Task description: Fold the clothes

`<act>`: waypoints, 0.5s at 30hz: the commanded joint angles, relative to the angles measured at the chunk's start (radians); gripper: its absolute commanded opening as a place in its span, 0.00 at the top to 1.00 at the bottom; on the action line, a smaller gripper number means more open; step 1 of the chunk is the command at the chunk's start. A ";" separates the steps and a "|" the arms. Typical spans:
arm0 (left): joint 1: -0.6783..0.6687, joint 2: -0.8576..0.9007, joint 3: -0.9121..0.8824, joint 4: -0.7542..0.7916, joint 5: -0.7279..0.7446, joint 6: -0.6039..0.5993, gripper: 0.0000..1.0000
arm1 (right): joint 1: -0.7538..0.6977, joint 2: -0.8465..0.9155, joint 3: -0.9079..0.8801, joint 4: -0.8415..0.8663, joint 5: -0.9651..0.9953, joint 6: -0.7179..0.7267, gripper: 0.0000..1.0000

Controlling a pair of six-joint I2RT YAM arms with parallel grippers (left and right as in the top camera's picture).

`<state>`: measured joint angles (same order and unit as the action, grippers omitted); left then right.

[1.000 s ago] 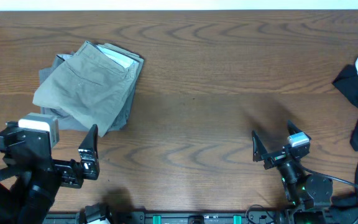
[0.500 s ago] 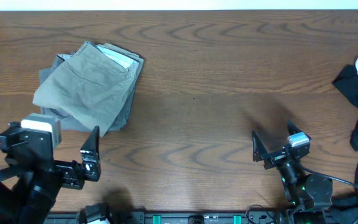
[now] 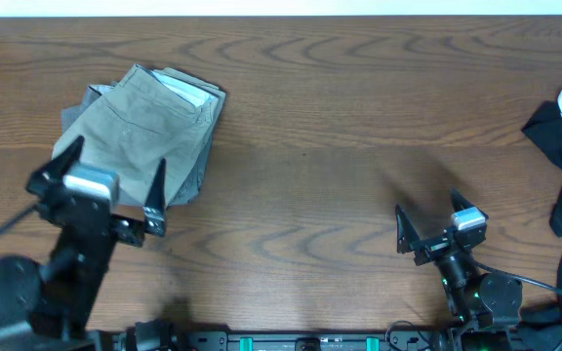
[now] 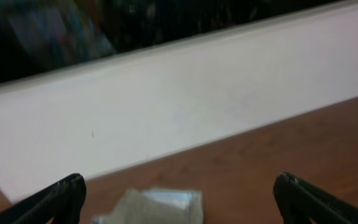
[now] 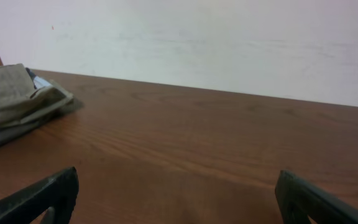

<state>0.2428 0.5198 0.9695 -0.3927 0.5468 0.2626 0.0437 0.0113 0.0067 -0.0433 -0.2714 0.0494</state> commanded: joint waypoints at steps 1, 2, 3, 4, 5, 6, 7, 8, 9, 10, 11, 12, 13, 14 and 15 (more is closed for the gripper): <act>-0.019 -0.104 -0.131 0.103 0.016 -0.004 0.02 | 0.009 -0.005 -0.001 -0.005 0.002 0.017 0.01; -0.025 -0.133 -0.172 0.139 0.017 -0.004 0.02 | 0.009 -0.005 -0.001 -0.005 0.002 0.017 0.01; -0.032 -0.161 -0.211 0.169 0.016 -0.004 0.02 | 0.009 -0.005 -0.001 -0.005 0.002 0.017 0.01; -0.040 -0.187 -0.249 0.194 0.016 -0.004 0.02 | 0.009 -0.005 -0.001 -0.005 0.002 0.017 0.01; -0.051 -0.218 -0.293 0.217 0.010 -0.005 0.02 | 0.009 -0.005 -0.001 -0.005 0.002 0.017 0.01; -0.063 -0.243 -0.329 0.238 0.000 -0.005 0.02 | 0.009 -0.005 -0.001 -0.005 0.002 0.017 0.01; -0.076 -0.271 -0.371 0.265 -0.010 -0.005 0.02 | 0.009 -0.005 -0.001 -0.005 0.002 0.017 0.01; -0.086 -0.295 -0.406 0.285 -0.014 -0.005 0.02 | 0.009 -0.005 -0.001 -0.005 0.002 0.017 0.01; -0.093 -0.318 -0.439 0.305 -0.014 -0.004 0.02 | 0.009 -0.005 -0.001 -0.005 0.002 0.017 0.01; -0.098 -0.339 -0.470 0.322 -0.014 -0.004 0.02 | 0.009 -0.005 -0.001 -0.005 0.002 0.017 0.01; -0.102 -0.359 -0.500 0.335 -0.016 -0.004 0.02 | 0.009 -0.005 -0.001 -0.005 0.002 0.017 0.01; -0.106 -0.381 -0.532 0.345 -0.017 -0.004 0.02 | 0.009 -0.005 -0.001 -0.005 0.002 0.017 0.01; -0.109 -0.398 -0.558 0.352 -0.017 -0.004 0.02 | 0.009 -0.005 -0.001 -0.005 0.002 0.016 0.01; -0.112 -0.415 -0.583 0.362 -0.017 -0.004 0.02 | 0.009 -0.005 -0.001 -0.005 0.002 0.017 0.01; -0.116 -0.435 -0.611 0.378 -0.018 -0.004 0.02 | 0.009 -0.005 -0.001 -0.005 0.002 0.017 0.01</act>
<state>0.1379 0.1303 0.4088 -0.0433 0.5423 0.2623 0.0437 0.0113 0.0067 -0.0437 -0.2714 0.0498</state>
